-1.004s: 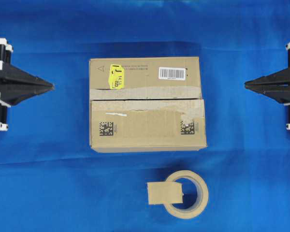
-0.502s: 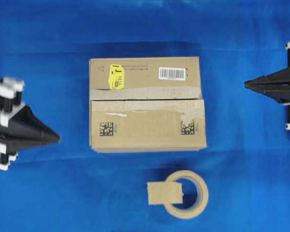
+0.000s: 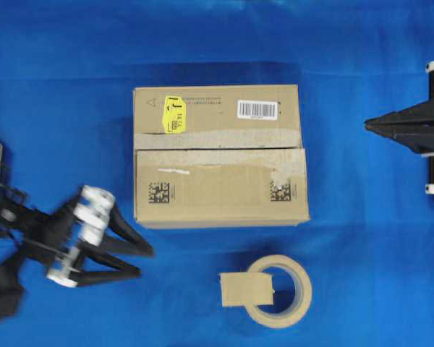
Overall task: Apply tape along the seams of the closed cardboard box to seal it securely.
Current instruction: 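Move the left gripper toward the beige tape roll's loose tab, then grasp the tape tab with the left gripper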
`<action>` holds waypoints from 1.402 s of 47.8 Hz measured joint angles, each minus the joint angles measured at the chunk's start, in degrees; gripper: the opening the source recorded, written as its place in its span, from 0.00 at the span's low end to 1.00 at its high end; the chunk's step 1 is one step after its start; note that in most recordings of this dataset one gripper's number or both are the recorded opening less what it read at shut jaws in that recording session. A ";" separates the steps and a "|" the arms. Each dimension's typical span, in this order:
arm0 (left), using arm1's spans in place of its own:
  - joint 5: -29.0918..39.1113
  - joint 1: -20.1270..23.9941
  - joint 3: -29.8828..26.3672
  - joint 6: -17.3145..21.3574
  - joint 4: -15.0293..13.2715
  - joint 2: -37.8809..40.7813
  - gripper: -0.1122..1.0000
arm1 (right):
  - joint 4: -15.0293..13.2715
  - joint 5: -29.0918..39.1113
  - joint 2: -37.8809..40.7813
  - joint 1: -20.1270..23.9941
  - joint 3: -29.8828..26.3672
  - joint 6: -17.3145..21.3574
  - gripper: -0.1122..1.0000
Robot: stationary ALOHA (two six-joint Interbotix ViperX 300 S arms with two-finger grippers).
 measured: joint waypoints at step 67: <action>7.38 2.02 -21.88 19.78 -0.79 29.44 0.10 | -2.90 0.70 1.49 0.09 0.00 -0.79 0.10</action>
